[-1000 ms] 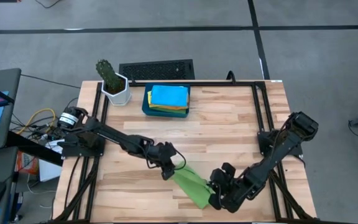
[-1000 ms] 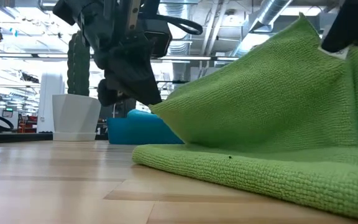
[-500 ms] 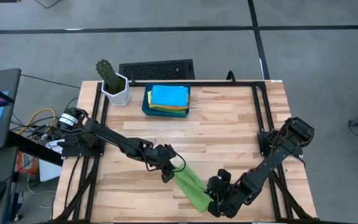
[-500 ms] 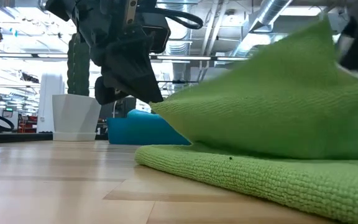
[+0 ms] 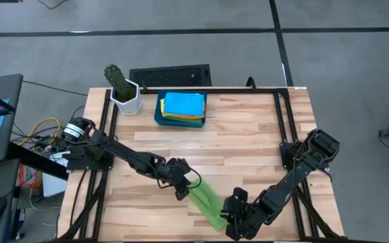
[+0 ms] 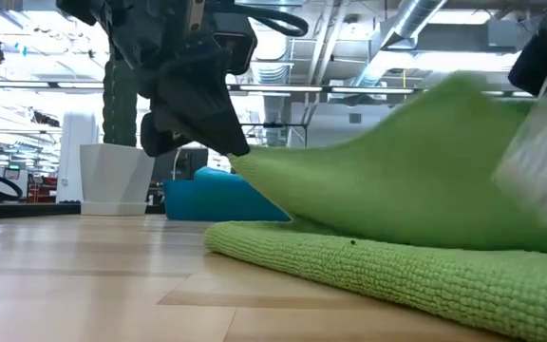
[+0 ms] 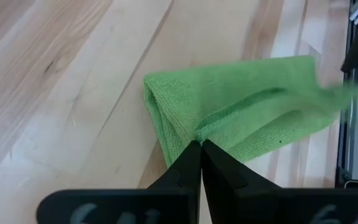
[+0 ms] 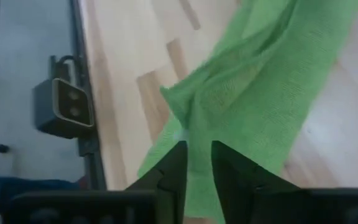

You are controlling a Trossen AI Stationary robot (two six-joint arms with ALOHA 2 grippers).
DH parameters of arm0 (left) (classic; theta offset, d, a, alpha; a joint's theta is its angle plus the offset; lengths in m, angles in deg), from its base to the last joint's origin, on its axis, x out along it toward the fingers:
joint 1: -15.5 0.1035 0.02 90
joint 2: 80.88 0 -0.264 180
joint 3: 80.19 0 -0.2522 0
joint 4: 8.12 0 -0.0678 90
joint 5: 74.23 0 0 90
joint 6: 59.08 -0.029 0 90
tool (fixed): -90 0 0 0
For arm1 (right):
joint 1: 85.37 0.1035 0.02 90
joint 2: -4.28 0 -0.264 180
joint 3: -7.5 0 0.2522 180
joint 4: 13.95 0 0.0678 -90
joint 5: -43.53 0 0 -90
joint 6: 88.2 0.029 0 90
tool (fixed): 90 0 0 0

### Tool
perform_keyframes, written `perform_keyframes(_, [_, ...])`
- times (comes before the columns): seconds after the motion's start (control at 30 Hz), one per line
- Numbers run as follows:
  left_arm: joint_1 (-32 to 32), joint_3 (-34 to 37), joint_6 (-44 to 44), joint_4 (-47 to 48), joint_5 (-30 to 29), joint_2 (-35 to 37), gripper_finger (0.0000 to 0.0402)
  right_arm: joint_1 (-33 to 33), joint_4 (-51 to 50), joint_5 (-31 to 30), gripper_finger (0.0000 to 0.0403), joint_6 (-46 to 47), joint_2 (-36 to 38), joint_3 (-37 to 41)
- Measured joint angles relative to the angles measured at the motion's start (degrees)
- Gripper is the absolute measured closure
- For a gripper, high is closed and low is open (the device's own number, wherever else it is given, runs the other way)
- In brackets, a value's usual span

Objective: Fold microfiber towels
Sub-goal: Fold the green towel

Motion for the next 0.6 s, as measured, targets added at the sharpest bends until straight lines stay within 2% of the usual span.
perform_keyframes(0.27, [-1.54,0.00,0.99,-0.30,-3.29,0.00,0.0401,0.01,1.47,3.85,0.0247,-0.23,-0.95,0.06])
perform_keyframes(0.43, [-2.61,0.00,1.86,-0.92,-4.53,0.00,0.0401,-0.02,2.77,0.19,0.0235,0.04,-0.94,0.00])
perform_keyframes(0.6, [-2.91,0.00,2.43,-0.96,-4.65,0.00,0.0401,-1.15,6.76,0.23,0.0231,-0.43,-1.67,-0.32])
